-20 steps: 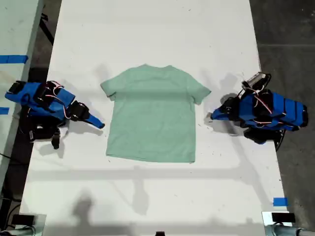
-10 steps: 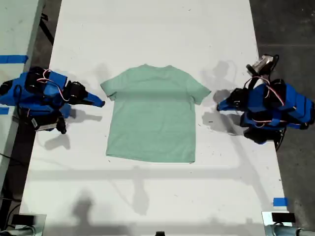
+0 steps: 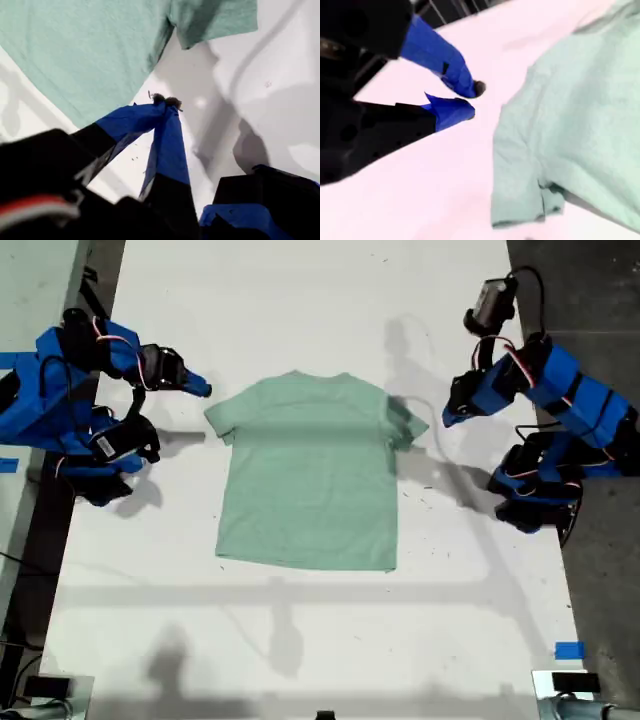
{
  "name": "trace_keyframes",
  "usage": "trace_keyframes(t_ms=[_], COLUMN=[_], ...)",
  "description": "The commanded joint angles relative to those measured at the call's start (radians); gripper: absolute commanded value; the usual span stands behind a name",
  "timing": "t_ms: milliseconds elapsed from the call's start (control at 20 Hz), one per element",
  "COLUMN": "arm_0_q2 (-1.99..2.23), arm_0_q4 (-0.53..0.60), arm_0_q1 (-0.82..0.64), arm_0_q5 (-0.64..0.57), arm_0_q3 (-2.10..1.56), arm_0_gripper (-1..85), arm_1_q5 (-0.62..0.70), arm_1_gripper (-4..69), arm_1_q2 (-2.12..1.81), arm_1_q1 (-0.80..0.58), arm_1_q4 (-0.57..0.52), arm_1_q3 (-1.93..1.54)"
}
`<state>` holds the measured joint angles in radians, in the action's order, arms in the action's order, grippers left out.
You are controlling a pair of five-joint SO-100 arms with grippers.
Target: Fold tshirt
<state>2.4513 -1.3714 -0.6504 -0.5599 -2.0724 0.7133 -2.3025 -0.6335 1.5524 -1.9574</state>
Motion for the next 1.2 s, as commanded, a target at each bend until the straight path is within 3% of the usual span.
trace_keyframes(t_ms=[0,100,250,600,1000,1050,1100,1150], arm_0_q2=[0.031,-0.005,-0.112,-0.229,-0.281,-0.273,-0.27,-0.265], arm_0_q4=[0.063,0.095,0.195,0.37,0.426,0.426,0.425,0.422], arm_0_q1=[-0.072,-0.11,-0.084,-0.101,-0.118,-0.12,-0.12,-0.12], arm_0_q5=[-0.078,-0.097,-0.078,-0.032,-0.031,-0.031,-0.031,-0.031], arm_0_q3=[0.018,-0.066,-0.19,-0.331,-0.364,-0.365,-0.365,-0.365], arm_0_gripper=[1.3,5.5,12.8,14.8,15.5,15.3,15.3,15.3], arm_1_q5=[0.092,0.187,0.232,0.331,0.43,0.445,0.457,0.46], arm_1_gripper=[-1.0,3.3,23.4,31.5,30.8,24.8,10.3,6.7], arm_1_q2=[0.008,0.031,0.106,0.33,0.644,0.678,0.706,0.733], arm_1_q1=[-0.058,-0.078,-0.107,-0.189,-0.296,-0.302,-0.307,-0.31], arm_1_q4=[-0.048,-0.078,-0.117,-0.477,-0.675,-0.661,-0.649,-0.627], arm_1_q3=[0.049,0.026,0.008,-0.21,-0.207,-0.176,-0.149,-0.12])
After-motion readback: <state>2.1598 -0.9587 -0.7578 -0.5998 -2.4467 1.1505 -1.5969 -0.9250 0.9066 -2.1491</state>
